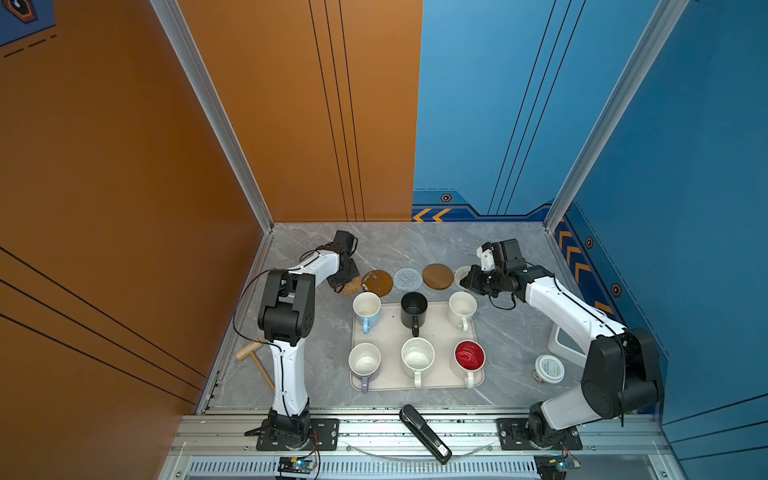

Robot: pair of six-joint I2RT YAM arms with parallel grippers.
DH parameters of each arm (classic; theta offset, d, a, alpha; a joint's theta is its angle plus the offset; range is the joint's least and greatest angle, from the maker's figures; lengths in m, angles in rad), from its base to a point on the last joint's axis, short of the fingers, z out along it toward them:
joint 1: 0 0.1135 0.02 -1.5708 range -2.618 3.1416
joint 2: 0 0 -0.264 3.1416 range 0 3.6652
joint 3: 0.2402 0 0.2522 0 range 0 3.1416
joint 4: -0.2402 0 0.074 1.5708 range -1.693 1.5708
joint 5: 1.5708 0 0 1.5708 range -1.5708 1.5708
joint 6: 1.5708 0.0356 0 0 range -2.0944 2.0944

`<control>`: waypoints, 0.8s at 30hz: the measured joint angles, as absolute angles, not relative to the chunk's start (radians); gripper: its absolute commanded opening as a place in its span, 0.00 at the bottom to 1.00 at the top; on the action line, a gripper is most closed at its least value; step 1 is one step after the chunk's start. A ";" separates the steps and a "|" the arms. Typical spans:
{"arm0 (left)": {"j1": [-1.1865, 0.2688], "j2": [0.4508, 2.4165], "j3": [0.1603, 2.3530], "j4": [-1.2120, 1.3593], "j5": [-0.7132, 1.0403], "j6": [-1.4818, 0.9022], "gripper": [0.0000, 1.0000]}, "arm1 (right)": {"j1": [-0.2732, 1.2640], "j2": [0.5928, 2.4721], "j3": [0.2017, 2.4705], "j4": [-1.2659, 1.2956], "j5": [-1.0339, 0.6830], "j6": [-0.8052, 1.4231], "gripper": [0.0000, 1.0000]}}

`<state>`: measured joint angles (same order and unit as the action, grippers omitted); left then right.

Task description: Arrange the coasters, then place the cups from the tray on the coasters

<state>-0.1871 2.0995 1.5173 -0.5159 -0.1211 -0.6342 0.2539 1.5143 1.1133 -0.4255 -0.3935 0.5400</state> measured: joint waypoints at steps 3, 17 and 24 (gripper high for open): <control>-0.189 2.108 1.531 -0.517 -0.119 -0.639 0.00 | 0.254 1.514 1.113 -0.426 -0.393 0.540 0.03; -0.191 2.117 1.559 -0.517 -0.120 -0.653 0.00 | 0.248 1.510 1.110 -0.426 -0.394 0.540 0.03; -0.200 2.074 1.567 -0.517 -0.136 -0.657 0.00 | 0.250 1.507 1.111 -0.426 -0.398 0.540 0.03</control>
<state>-0.2001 2.0743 1.5665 -0.5167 -0.1364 -0.6567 0.2497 1.5066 1.1107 -0.4259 -0.3977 0.5400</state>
